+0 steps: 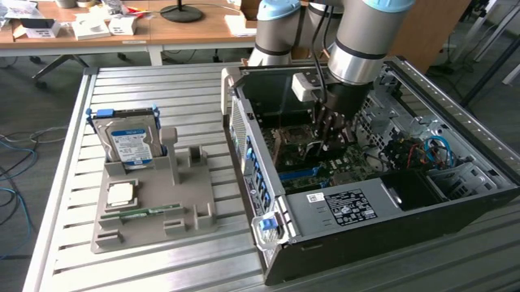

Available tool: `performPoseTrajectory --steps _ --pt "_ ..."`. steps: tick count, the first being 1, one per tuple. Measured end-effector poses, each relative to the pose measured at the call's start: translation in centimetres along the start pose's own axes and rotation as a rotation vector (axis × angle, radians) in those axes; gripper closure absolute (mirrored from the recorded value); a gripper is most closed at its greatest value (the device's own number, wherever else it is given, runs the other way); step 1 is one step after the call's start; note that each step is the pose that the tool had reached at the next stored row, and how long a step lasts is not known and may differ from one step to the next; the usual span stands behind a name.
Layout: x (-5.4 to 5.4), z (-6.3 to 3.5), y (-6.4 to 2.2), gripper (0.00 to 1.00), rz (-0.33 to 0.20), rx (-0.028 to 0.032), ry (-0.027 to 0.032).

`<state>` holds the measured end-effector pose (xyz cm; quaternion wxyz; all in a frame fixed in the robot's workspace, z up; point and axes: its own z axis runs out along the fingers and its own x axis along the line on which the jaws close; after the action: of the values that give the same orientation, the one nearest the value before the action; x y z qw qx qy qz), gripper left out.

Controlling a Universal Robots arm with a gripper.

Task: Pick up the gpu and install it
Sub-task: 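Insert the gpu into the slot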

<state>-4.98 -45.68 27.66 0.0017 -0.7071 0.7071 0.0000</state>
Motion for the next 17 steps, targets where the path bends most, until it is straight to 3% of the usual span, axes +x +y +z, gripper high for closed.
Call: performPoseTrajectory --steps 8,17 --pt "-0.01 0.03 0.32 0.74 0.0 0.0001 0.0003" --pt "0.0 0.22 0.47 0.74 0.0 0.0 0.0084"
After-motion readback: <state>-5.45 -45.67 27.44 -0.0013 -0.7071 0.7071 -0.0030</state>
